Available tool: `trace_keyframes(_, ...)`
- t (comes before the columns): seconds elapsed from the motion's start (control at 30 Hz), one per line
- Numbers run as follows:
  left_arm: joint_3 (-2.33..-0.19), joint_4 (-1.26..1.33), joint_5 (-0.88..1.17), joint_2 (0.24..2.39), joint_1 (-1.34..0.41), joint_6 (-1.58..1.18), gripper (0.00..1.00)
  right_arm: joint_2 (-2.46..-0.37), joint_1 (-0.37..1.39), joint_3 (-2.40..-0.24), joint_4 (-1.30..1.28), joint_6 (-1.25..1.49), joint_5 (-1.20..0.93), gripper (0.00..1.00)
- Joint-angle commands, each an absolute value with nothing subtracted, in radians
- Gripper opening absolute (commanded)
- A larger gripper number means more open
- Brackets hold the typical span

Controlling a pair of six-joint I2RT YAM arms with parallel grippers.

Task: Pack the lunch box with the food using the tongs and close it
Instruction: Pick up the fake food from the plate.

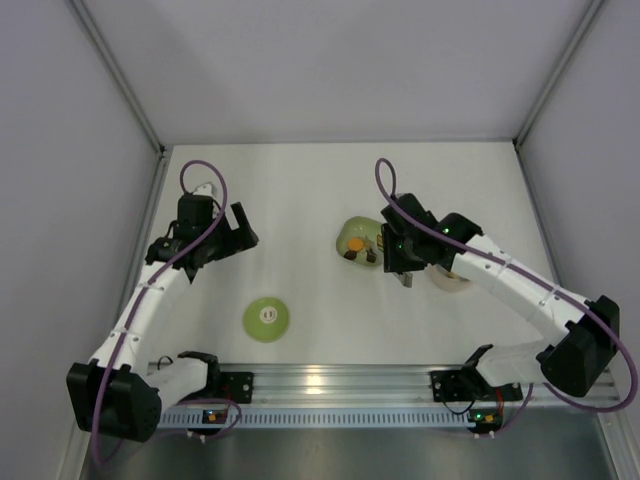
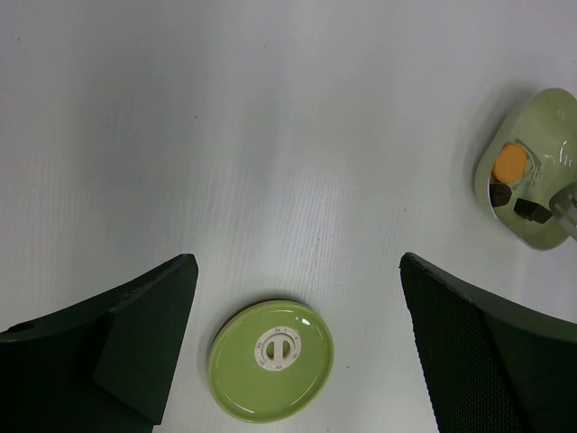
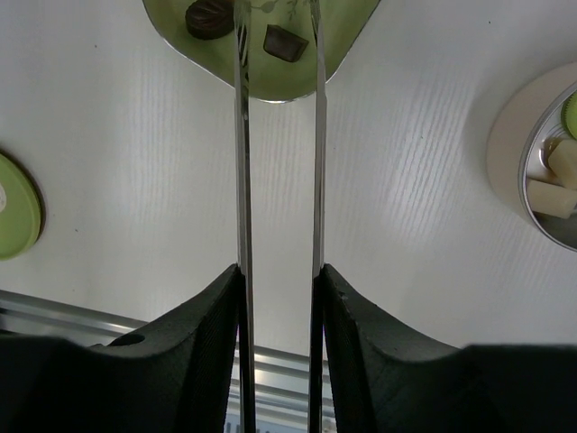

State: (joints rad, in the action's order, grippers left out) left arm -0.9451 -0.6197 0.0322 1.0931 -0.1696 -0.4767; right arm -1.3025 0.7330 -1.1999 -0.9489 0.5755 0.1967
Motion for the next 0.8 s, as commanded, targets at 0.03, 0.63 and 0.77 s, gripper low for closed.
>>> trace_keyframes(0.03, -0.948, -0.572, 0.025, 1.098, -0.173, -0.476, 0.99, -1.304, 0.744, -1.224, -0.884, 0.566, 0.202, 0.39)
trace_keyframes(0.63, -0.946, -0.571, 0.021, 1.092, -0.173, -0.474, 0.99, -1.33, 0.759, -1.175, -0.868, 0.568, 0.209, 0.41)
trace_keyframes(0.77, -0.945, -0.572, 0.02, 1.089, -0.173, -0.474, 0.99, -1.338, 0.761, -1.166, -0.865, 0.566, 0.21, 0.4)
